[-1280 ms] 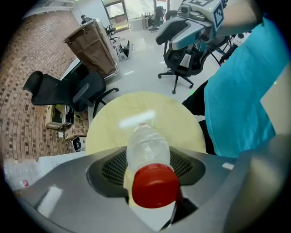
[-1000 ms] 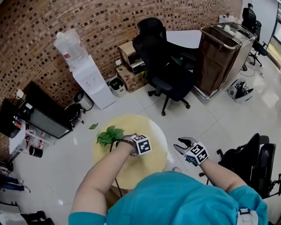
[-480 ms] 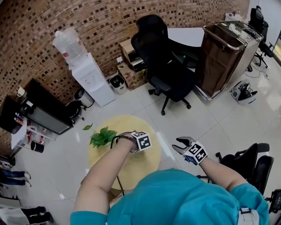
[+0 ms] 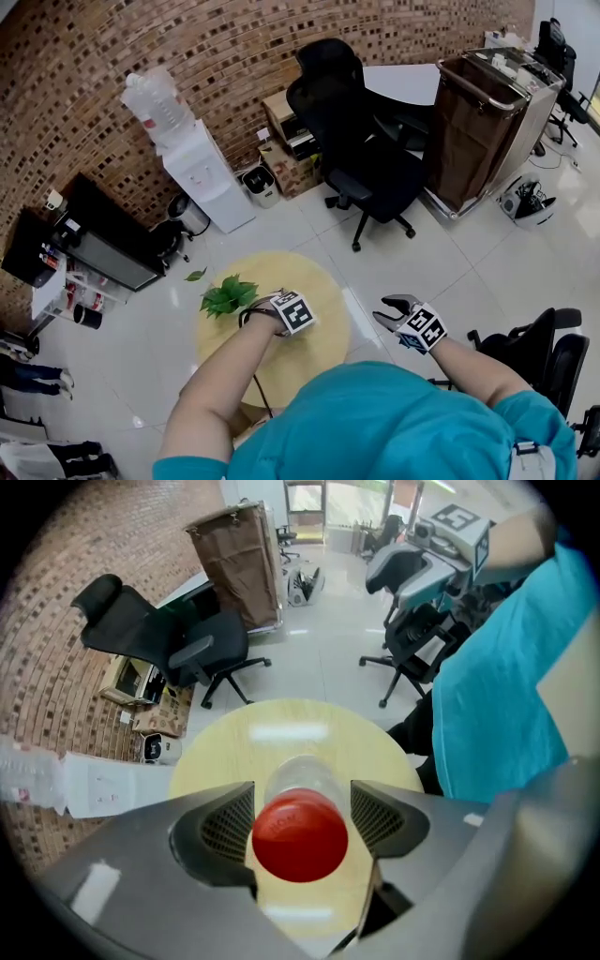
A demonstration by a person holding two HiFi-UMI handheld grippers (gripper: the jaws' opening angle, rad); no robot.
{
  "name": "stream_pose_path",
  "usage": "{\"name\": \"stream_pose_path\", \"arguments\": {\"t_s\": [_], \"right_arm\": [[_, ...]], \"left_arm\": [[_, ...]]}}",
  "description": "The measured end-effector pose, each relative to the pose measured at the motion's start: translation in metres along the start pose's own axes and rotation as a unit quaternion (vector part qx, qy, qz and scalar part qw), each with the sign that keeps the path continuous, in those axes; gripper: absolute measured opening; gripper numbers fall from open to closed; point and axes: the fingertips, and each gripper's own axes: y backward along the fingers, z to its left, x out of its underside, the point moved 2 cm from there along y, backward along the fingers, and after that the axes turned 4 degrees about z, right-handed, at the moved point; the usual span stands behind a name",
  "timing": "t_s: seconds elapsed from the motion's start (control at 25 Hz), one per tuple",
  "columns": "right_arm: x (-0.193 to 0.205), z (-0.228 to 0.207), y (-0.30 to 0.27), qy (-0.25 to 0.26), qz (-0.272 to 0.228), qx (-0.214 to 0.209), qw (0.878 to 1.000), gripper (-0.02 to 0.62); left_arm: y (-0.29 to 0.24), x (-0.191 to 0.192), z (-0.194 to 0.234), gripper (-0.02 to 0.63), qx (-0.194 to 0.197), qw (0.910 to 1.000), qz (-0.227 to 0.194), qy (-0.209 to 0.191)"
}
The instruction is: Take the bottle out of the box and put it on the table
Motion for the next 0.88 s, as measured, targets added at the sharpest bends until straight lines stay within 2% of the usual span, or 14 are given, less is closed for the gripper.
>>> {"name": "stream_pose_path", "arguments": {"t_s": [0.12,0.24,0.4,0.64,0.88], "right_arm": [[-0.001,0.005,-0.003,-0.001,0.005,-0.004,1.000,0.166],[-0.008,0.009,-0.005,0.005,0.003,-0.003,1.000,0.166],[-0.017,0.014,-0.008,0.010,-0.001,-0.001,1.000,0.166],[-0.022,0.027,-0.012,0.016,0.001,-0.005,1.000,0.166],[-0.036,0.044,-0.018,0.014,0.003,-0.012,1.000,0.166]], "left_arm": [[0.008,-0.005,0.002,0.366,-0.008,0.9987,-0.044,0.023],[0.019,-0.005,0.001,0.381,-0.013,0.9953,-0.086,0.043],[0.040,0.000,0.005,0.393,-0.025,0.9836,-0.161,0.077],[0.080,0.025,0.003,0.391,-0.047,0.9438,-0.294,0.144],[0.109,0.062,-0.010,0.366,-0.061,0.8868,-0.414,0.196]]}}
